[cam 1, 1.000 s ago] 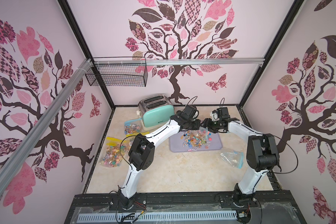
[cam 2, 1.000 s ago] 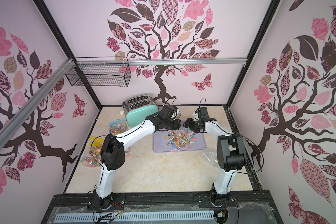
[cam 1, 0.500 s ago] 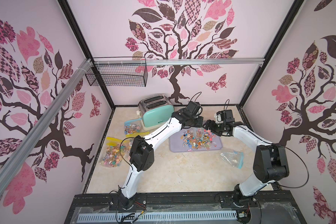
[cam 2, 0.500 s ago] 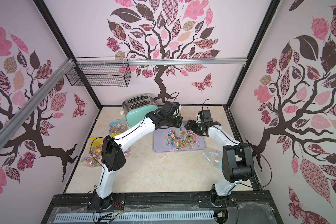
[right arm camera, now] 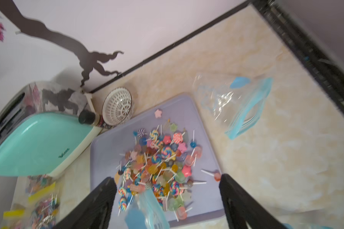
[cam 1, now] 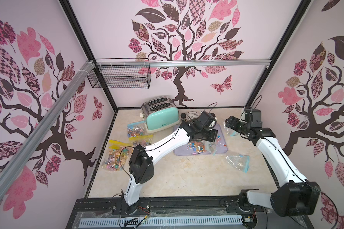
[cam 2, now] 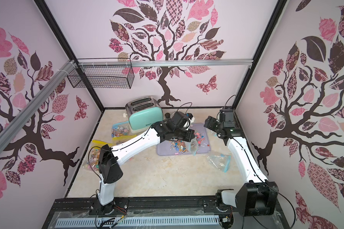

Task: Pour candies out of the ziploc bag
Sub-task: Place the ziploc bag at the center of the board.

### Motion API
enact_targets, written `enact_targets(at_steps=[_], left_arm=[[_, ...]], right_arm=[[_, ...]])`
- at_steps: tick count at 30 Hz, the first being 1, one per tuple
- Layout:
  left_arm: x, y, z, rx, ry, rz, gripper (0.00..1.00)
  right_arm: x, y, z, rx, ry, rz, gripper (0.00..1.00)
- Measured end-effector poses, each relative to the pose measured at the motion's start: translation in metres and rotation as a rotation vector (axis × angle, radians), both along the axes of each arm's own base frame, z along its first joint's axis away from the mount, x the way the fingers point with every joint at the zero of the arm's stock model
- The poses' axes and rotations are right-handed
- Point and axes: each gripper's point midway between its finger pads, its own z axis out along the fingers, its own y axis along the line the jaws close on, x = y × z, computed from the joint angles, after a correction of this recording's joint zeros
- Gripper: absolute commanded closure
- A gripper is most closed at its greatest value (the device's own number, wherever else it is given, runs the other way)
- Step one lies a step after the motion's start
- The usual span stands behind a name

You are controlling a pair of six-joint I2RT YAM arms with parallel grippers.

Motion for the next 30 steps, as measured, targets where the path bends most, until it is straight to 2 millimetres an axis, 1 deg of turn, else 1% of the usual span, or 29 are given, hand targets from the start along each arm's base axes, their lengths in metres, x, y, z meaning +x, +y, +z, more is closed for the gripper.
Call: enact_targets(at_steps=[2, 4, 5, 6, 8, 11, 13, 17, 19, 20, 21, 22, 25, 26, 27, 28, 30], left_arm=[[-0.043, -0.015, 0.0, -0.036, 0.029, -0.085, 1.0], [-0.082, -0.027, -0.006, -0.068, 0.063, -0.166, 1.0], [-0.098, -0.031, -0.011, -0.083, 0.077, -0.201, 1.0], [-0.11, -0.035, -0.016, -0.093, 0.094, -0.227, 1.0], [-0.131, -0.041, -0.032, -0.109, 0.119, -0.277, 1.0], [-0.148, -0.041, -0.055, -0.111, 0.138, -0.318, 1.0], [-0.152, -0.04, -0.069, -0.108, 0.14, -0.325, 1.0], [-0.146, -0.026, -0.101, -0.039, 0.127, -0.277, 1.0], [-0.139, -0.017, -0.113, 0.012, 0.112, -0.241, 1.0], [-0.135, -0.013, -0.117, 0.039, 0.098, -0.22, 0.98], [-0.131, -0.009, -0.121, 0.061, 0.087, -0.203, 0.9], [-0.127, -0.004, -0.125, 0.09, 0.071, -0.183, 0.76], [-0.114, 0.01, -0.136, 0.168, 0.044, -0.121, 0.41], [-0.111, 0.015, -0.139, 0.187, 0.043, -0.104, 0.33], [-0.107, 0.021, -0.143, 0.218, 0.031, -0.086, 0.21], [-0.104, 0.027, -0.146, 0.245, 0.026, -0.075, 0.15], [-0.099, 0.038, -0.151, 0.298, 0.016, -0.04, 0.08]], right_arm=[[-0.003, -0.022, 0.019, -0.021, -0.035, -0.063, 0.14], [-0.008, -0.034, 0.032, -0.034, -0.057, -0.103, 0.14], [-0.011, -0.035, 0.037, -0.036, -0.066, -0.107, 0.14], [-0.012, -0.034, 0.039, -0.036, -0.071, -0.106, 0.14], [-0.016, -0.032, 0.042, -0.033, -0.073, -0.102, 0.14], [-0.02, -0.031, 0.041, -0.027, -0.064, -0.097, 0.14], [-0.022, -0.03, 0.039, -0.025, -0.058, -0.094, 0.15], [-0.025, -0.028, 0.034, -0.018, -0.047, -0.083, 0.15], [-0.025, -0.026, 0.029, -0.012, -0.036, -0.074, 0.15], [-0.025, -0.024, 0.026, -0.007, -0.029, -0.068, 0.15], [-0.026, -0.023, 0.023, -0.004, -0.023, -0.063, 0.15], [-0.026, -0.022, 0.02, 0.001, -0.019, -0.057, 0.15], [-0.027, -0.018, 0.007, 0.015, 0.006, -0.037, 0.15], [-0.027, -0.017, 0.003, 0.02, 0.015, -0.031, 0.15], [-0.028, -0.015, -0.003, 0.027, 0.028, -0.023, 0.15], [-0.028, -0.013, -0.007, 0.035, 0.038, -0.013, 0.15], [-0.028, -0.007, -0.014, 0.054, 0.052, 0.015, 0.17]])
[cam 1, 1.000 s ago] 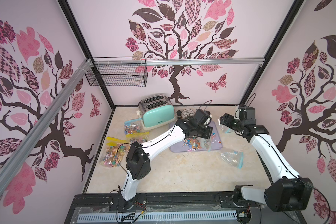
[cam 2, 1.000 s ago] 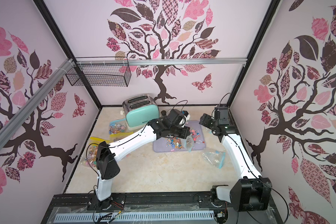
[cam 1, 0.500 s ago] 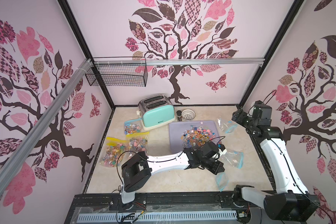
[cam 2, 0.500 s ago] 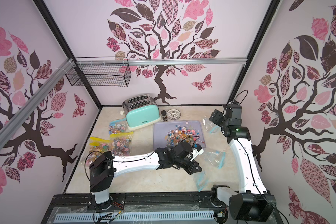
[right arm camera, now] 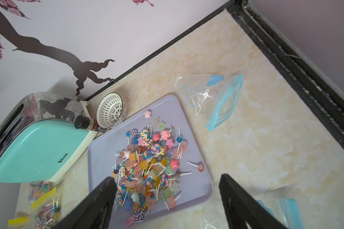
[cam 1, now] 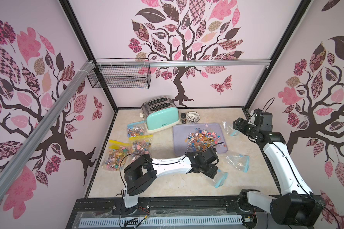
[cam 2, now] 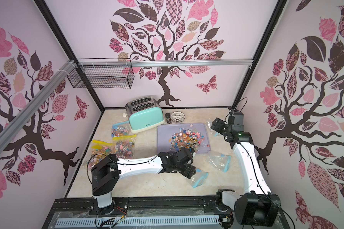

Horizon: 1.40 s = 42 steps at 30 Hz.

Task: Pour candies out of the ziploc bag
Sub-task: Place the ziploc bag at the center of the board, then adjust the ziploc bag at the center of the board.

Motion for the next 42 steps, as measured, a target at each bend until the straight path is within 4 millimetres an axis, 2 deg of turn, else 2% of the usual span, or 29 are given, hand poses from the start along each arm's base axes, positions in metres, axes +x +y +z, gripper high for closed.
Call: enact_targets(at_steps=[2, 5, 8, 11, 14, 16, 18, 21, 22, 25, 28, 34, 37, 42], left_arm=[[0.005, 0.011, -0.002, 0.055, -0.017, 0.027, 0.02], [0.015, 0.026, 0.004, 0.114, -0.056, 0.084, 0.02], [0.03, 0.05, 0.026, 0.141, -0.1, 0.175, 0.02], [0.056, 0.086, 0.066, 0.118, -0.15, 0.309, 0.05], [0.093, 0.143, 0.113, 0.064, -0.195, 0.493, 0.07], [0.122, 0.194, 0.135, 0.045, -0.217, 0.638, 0.07], [0.146, 0.249, 0.141, 0.056, -0.218, 0.786, 0.06], [0.168, 0.318, 0.123, 0.1, -0.165, 0.961, 0.05], [0.173, 0.341, 0.111, 0.124, -0.13, 1.018, 0.04], [0.18, 0.383, 0.076, 0.188, -0.039, 1.122, 0.03], [0.188, 0.409, 0.047, 0.241, 0.03, 1.19, 0.02], [0.198, 0.455, -0.002, 0.318, 0.13, 1.309, 0.02], [0.199, 0.469, -0.02, 0.349, 0.162, 1.34, 0.02], [0.21, 0.465, -0.033, 0.338, 0.181, 1.316, 0.03]], right_arm=[[-0.001, 0.008, -0.008, 0.028, 0.01, 0.037, 0.19], [-0.008, 0.031, -0.029, 0.079, 0.055, 0.116, 0.27], [-0.024, 0.076, -0.055, 0.135, 0.118, 0.256, 0.44], [-0.054, 0.126, -0.085, 0.182, 0.199, 0.409, 0.58], [-0.102, 0.179, -0.114, 0.189, 0.29, 0.58, 0.63], [-0.137, 0.211, -0.129, 0.181, 0.337, 0.698, 0.64], [-0.169, 0.236, -0.14, 0.175, 0.381, 0.794, 0.64], [-0.194, 0.256, -0.159, 0.16, 0.439, 0.858, 0.65], [-0.197, 0.258, -0.167, 0.154, 0.462, 0.858, 0.68], [-0.199, 0.252, -0.195, 0.117, 0.534, 0.811, 0.67], [-0.199, 0.241, -0.214, 0.066, 0.567, 0.767, 0.66], [-0.192, 0.22, -0.235, -0.052, 0.596, 0.684, 0.64], [-0.183, 0.208, -0.236, -0.126, 0.578, 0.626, 0.62], [-0.168, 0.169, -0.238, -0.24, 0.587, 0.483, 0.62]])
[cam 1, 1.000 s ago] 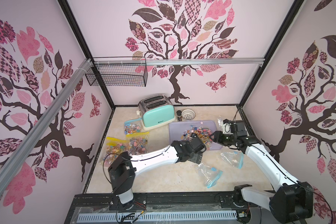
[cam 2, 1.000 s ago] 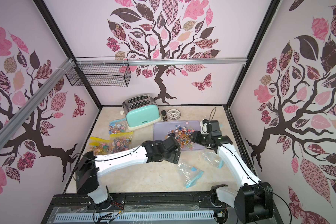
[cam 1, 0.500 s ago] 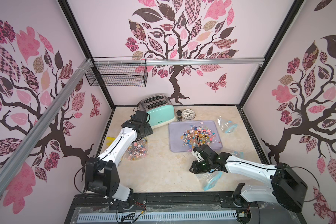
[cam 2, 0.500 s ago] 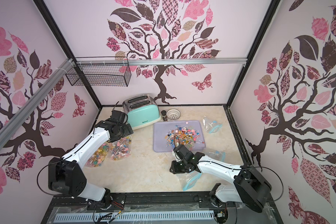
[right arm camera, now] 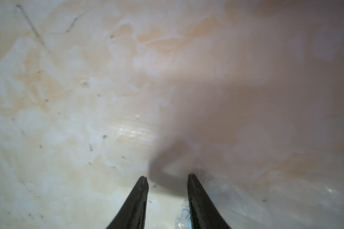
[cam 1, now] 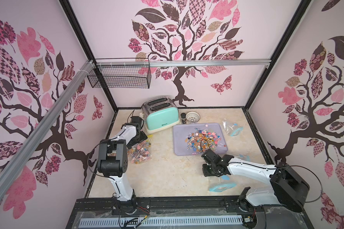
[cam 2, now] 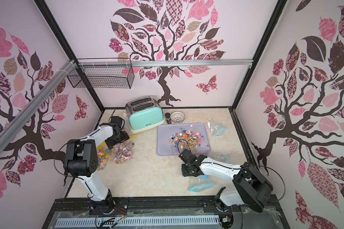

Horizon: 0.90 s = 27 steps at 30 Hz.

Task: Pour candies out of the ziploc bag
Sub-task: Adjust the ziploc bag at the center of the board.

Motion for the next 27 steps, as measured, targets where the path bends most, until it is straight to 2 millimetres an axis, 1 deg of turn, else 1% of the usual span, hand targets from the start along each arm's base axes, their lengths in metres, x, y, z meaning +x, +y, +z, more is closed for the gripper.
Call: enact_targets(at_steps=[3, 5, 6, 8, 11, 15, 19, 23, 27], left_arm=[[0.007, -0.007, -0.01, -0.035, -0.001, -0.024, 0.04], [0.009, -0.011, -0.016, -0.057, 0.006, -0.037, 0.05], [0.01, -0.013, -0.017, -0.065, 0.005, -0.043, 0.06], [0.013, -0.021, -0.018, -0.092, -0.008, -0.063, 0.07], [0.01, -0.036, -0.024, -0.105, -0.001, -0.108, 0.08], [0.002, -0.074, -0.028, -0.108, 0.003, -0.212, 0.09], [-0.016, -0.117, -0.031, -0.11, 0.007, -0.339, 0.1], [-0.043, -0.146, -0.032, -0.105, 0.017, -0.447, 0.11], [-0.078, -0.172, -0.034, -0.082, 0.04, -0.561, 0.12]], right_arm=[[0.009, -0.029, 0.004, -0.048, -0.011, -0.093, 0.61], [0.015, -0.043, 0.012, -0.062, -0.04, -0.14, 0.58], [0.017, -0.047, 0.016, -0.064, -0.057, -0.151, 0.58], [0.022, -0.052, 0.027, -0.055, -0.101, -0.169, 0.58], [0.031, -0.054, 0.044, -0.031, -0.144, -0.187, 0.57], [0.05, -0.051, 0.068, -0.003, -0.203, -0.192, 0.57], [0.063, -0.045, 0.087, 0.018, -0.249, -0.171, 0.57], [0.073, -0.041, 0.105, 0.041, -0.284, -0.148, 0.57], [0.079, -0.035, 0.121, 0.066, -0.308, -0.124, 0.56]])
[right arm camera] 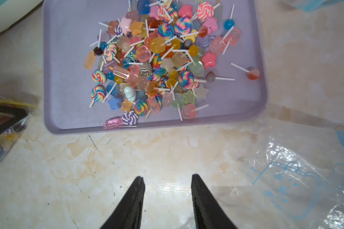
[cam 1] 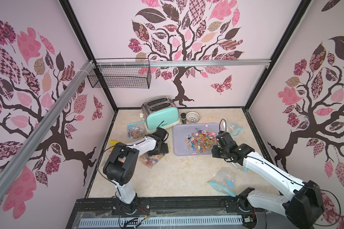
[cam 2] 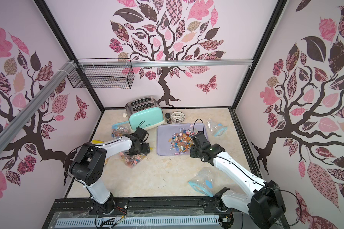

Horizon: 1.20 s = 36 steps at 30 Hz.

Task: Pour candies out of the ziploc bag
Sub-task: Adjust the ziploc bag at the center of the board.

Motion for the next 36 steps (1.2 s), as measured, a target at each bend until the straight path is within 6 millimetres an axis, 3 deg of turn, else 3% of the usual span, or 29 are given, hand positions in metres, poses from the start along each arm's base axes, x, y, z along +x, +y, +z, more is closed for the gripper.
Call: enact_targets(at_steps=[7, 12, 15, 20, 24, 27, 36], left_arm=[[-0.083, -0.034, 0.006, 0.122, 0.076, -0.249, 0.12], [-0.122, -0.039, 0.025, 0.217, 0.106, -0.37, 0.11], [-0.119, -0.042, 0.047, 0.228, 0.062, -0.384, 0.08], [-0.088, -0.048, 0.077, 0.226, -0.051, -0.341, 0.09], [-0.058, -0.03, 0.066, 0.271, -0.016, -0.229, 0.29], [-0.052, -0.015, 0.049, 0.323, 0.044, -0.171, 0.49], [-0.058, -0.015, 0.046, 0.307, 0.07, -0.122, 0.48]], right_arm=[[0.0, 0.012, 0.017, 0.066, -0.018, 0.042, 0.55], [-0.004, 0.016, 0.02, 0.092, -0.014, 0.059, 0.55], [-0.005, 0.016, 0.022, 0.097, -0.018, 0.061, 0.54], [-0.007, 0.015, 0.024, 0.096, -0.02, 0.06, 0.57], [-0.008, 0.013, 0.026, 0.089, -0.028, 0.063, 0.6], [-0.009, 0.009, 0.028, 0.075, -0.036, 0.062, 0.61], [-0.009, 0.005, 0.026, 0.048, -0.038, 0.063, 0.62]])
